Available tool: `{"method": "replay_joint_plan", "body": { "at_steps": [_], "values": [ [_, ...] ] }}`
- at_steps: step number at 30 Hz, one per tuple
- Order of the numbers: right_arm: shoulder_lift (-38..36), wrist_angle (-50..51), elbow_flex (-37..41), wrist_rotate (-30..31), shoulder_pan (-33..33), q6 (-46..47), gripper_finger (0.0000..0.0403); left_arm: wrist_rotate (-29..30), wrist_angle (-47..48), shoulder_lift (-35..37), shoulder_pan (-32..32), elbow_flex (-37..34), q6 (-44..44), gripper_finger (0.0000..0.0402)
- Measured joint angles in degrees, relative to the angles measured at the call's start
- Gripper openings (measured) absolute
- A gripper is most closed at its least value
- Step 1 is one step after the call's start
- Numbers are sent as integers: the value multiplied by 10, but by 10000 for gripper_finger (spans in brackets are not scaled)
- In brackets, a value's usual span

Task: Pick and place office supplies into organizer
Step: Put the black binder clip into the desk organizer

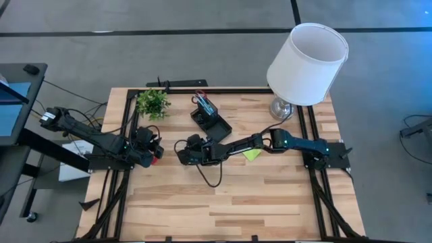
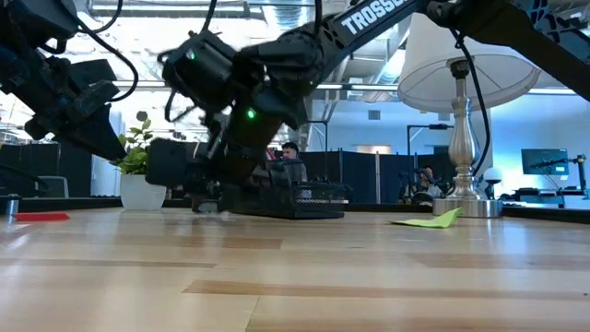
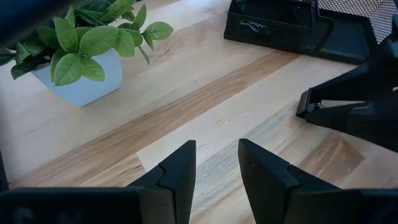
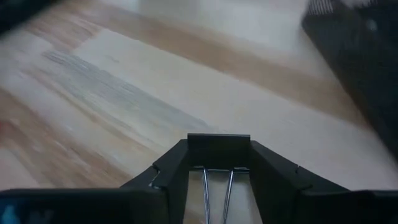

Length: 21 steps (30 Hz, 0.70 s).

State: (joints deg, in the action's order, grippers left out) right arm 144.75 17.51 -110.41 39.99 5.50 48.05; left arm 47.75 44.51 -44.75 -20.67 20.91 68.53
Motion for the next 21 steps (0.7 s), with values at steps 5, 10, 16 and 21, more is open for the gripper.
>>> {"method": "replay_joint_plan", "body": {
  "at_steps": [5,10,16,21],
  "values": [
    [0,2,-52,4,-1,-61,135,0,0,0,0,0,0,116],
    [0,40,-110,22,-10,-103,149,0,5,0,0,0,-2,116],
    [0,204,-171,41,-36,-68,135,-1,36,0,0,0,31,116],
    [0,280,-174,31,-74,-25,139,-1,37,0,0,0,32,116]
  ]
}}
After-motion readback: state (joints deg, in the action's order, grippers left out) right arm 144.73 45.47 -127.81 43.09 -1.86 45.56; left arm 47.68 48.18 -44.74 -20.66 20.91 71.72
